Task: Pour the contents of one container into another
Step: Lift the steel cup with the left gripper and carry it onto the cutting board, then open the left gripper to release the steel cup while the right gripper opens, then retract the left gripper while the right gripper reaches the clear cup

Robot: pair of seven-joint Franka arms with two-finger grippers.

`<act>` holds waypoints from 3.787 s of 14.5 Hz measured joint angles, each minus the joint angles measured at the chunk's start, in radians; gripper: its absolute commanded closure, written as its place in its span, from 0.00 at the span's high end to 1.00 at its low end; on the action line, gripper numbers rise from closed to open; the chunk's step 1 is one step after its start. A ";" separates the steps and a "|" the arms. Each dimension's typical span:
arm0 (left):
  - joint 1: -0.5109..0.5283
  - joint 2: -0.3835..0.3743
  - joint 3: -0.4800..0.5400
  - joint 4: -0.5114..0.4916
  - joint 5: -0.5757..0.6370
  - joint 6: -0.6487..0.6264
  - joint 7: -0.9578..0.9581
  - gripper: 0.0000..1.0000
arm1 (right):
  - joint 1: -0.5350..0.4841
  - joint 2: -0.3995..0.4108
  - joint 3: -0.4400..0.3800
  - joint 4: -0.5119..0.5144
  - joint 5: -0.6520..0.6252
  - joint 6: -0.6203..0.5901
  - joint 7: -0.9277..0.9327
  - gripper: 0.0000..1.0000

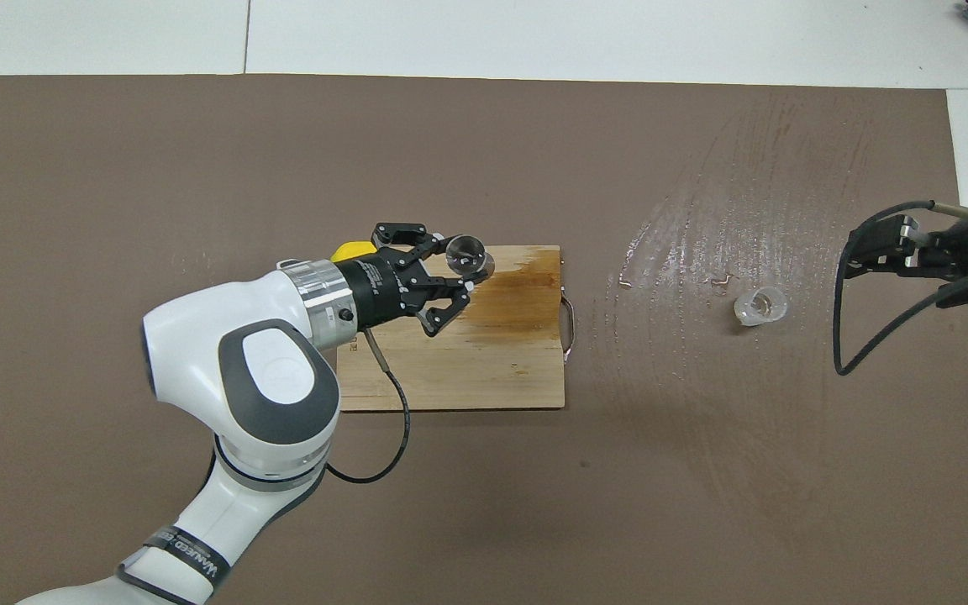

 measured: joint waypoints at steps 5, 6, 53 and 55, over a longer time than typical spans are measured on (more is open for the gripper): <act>-0.075 0.081 0.003 0.001 -0.001 0.059 0.013 0.00 | -0.006 0.000 -0.001 0.000 0.000 0.000 0.000 1.00; -0.081 0.083 0.004 0.001 -0.001 0.062 0.013 0.00 | -0.017 0.000 -0.001 0.000 0.000 0.000 0.001 1.00; 0.493 -0.140 0.040 0.208 1.546 -0.533 0.967 1.00 | -0.308 0.398 -0.009 -0.357 0.655 0.470 0.527 0.92; 0.502 -0.140 0.042 0.233 1.546 -0.633 1.166 1.00 | -0.309 0.399 -0.009 -0.357 0.667 0.470 0.504 0.92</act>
